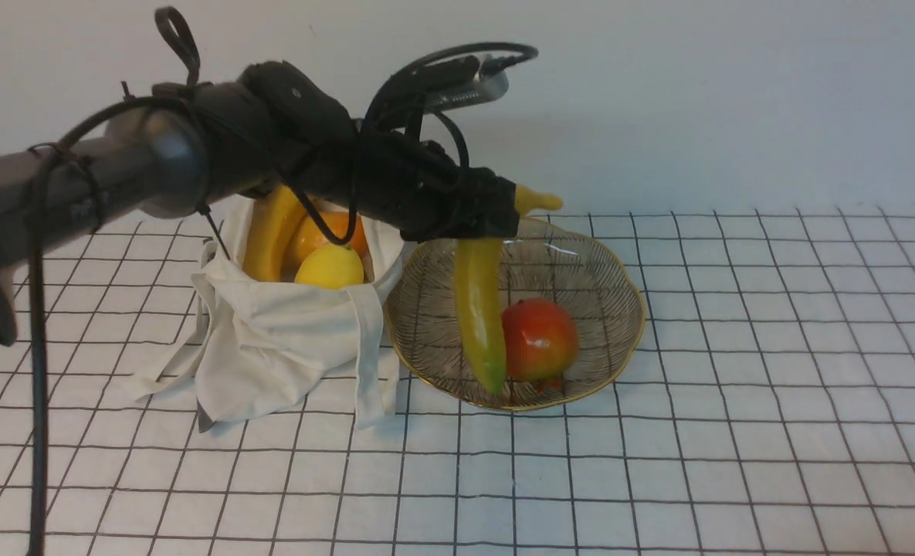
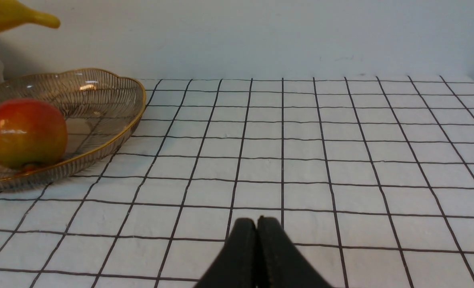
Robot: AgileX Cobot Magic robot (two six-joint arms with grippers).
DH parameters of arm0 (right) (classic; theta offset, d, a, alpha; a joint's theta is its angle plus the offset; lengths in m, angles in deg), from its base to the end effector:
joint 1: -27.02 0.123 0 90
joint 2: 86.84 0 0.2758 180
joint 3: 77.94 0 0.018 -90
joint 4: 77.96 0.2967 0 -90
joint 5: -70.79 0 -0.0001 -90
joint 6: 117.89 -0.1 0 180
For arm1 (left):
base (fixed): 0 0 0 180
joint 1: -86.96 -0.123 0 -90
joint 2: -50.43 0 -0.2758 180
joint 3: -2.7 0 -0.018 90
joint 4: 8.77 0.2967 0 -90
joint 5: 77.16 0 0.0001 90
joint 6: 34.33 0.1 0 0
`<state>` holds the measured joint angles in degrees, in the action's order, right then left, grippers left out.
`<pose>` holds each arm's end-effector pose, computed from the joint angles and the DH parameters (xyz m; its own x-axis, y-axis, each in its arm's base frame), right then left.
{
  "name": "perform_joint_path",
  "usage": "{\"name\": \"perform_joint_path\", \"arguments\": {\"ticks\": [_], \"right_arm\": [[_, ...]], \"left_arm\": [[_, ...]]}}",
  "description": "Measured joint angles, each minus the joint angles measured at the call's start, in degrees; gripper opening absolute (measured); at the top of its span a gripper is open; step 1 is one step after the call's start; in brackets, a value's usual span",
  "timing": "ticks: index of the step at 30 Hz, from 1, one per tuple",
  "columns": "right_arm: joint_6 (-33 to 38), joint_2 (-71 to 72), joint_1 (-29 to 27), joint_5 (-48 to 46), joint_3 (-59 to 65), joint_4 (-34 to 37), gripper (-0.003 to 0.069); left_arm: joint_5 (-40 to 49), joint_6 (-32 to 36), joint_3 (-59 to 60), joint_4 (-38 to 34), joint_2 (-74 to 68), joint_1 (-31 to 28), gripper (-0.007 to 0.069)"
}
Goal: Take the fruit out of the bag on the white checkered tablecloth and place them on the plate.
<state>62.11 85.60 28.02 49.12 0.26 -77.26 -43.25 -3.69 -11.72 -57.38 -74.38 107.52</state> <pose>0.1165 0.0025 0.1691 -0.2997 0.0061 -0.9540 -0.0184 0.9998 0.0122 0.4597 -0.2172 0.1994 -0.7698 0.0765 -0.6337 0.4414 0.7809 -0.4420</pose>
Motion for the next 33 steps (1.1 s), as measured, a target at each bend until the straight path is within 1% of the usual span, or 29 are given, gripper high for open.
{"name": "perform_joint_path", "arguments": {"ticks": [1, 2, 3, 5, 8, 10, 12, 13, 14, 15, 18, 19, 20, 21, 23, 24, 25, 27, 28, 30, 33], "right_arm": [[0.0, 0.0, 0.0, 0.0, 0.0, 0.0, -0.0016], [0.0, 0.0, 0.0, 0.0, 0.0, 0.0, -0.0016], [0.0, 0.0, 0.0, 0.0, 0.0, 0.0, -0.0016], [0.0, 0.0, 0.0, 0.0, 0.0, 0.0, -0.0016], [0.0, 0.0, 0.0, 0.0, 0.0, 0.0, -0.0016], [0.0, 0.0, 0.0, 0.0, 0.0, 0.0, -0.0016], [0.0, 0.0, 0.0, 0.0, 0.0, 0.0, -0.0016], [0.0, 0.0, 0.0, 0.0, 0.0, 0.0, -0.0016], [0.0, 0.0, 0.0, 0.0, 0.0, 0.0, -0.0016], [0.0, 0.0, 0.0, 0.0, 0.0, 0.0, -0.0016], [0.0, 0.0, 0.0, 0.0, 0.0, 0.0, -0.0016], [0.0, 0.0, 0.0, 0.0, 0.0, 0.0, -0.0016], [0.0, 0.0, 0.0, 0.0, 0.0, 0.0, -0.0016], [0.0, 0.0, 0.0, 0.0, 0.0, 0.0, -0.0016], [0.0, 0.0, 0.0, 0.0, 0.0, 0.0, -0.0016], [0.0, 0.0, 0.0, 0.0, 0.0, 0.0, -0.0016], [0.0, 0.0, 0.0, 0.0, 0.0, 0.0, -0.0016], [0.0, 0.0, 0.0, 0.0, 0.0, 0.0, -0.0016], [0.0, 0.0, 0.0, 0.0, 0.0, 0.0, -0.0016], [0.0, 0.0, 0.0, 0.0, 0.0, 0.0, -0.0016], [0.0, 0.0, 0.0, 0.0, 0.0, 0.0, -0.0016]], "left_arm": [[-0.2, 0.0, 0.0, -0.1, -0.1, 0.0, 0.0403], [-0.7, 0.0, 0.0, -0.5, -0.5, 0.0, 0.0434], [-1.1, 0.0, 0.0, -1.1, -0.7, 0.0, 0.0465], [-1.3, -0.1, 0.0, -2.5, -1.2, 0.0, 0.0552], [-0.3, -0.2, 0.0, -2.8, -1.2, 0.0, 0.0593], [2.1, 0.0, 0.0, -2.5, 0.1, -0.2, 0.0582], [4.4, 0.0, -0.2, -1.7, 1.6, -0.7, 0.055], [6.2, 0.0, -0.5, -1.1, 2.9, -1.3, 0.0516], [7.1, 0.0, -0.7, -0.9, 3.2, -1.5, 0.0507], [9.5, 0.0, -1.4, -0.2, 4.8, -2.3, 0.046], [21.8, 0.0, -4.1, 4.3, 12.7, -5.9, 0.0211], [24.9, -0.1, -4.5, 5.4, 14.0, -6.6, 0.0151], [25.7, -0.1, -4.5, 5.7, 14.4, -6.6, 0.0137], [30.8, -0.1, -4.9, 7.9, 18.0, -7.9, 0.0055], [35.2, -0.7, -5.0, 11.4, 23.0, -8.8, 0.0011], [35.6, -1.1, -4.9, 12.8, 24.9, -8.9, 0.0003], [35.8, -1.1, -4.8, 13.2, 25.3, -8.9, 0.0001], [36.7, -2.5, -3.4, 18.4, 32.4, -8.9, -0.0008], [36.7, -2.5, -3.2, 18.4, 32.9, -8.9, -0.0008], [36.9, -5.4, 0.0, 23.4, 39.8, -8.9, -0.0008], [37.4, -7.5, 5.8, 27.0, 48.5, -8.9, -0.0008]]}}
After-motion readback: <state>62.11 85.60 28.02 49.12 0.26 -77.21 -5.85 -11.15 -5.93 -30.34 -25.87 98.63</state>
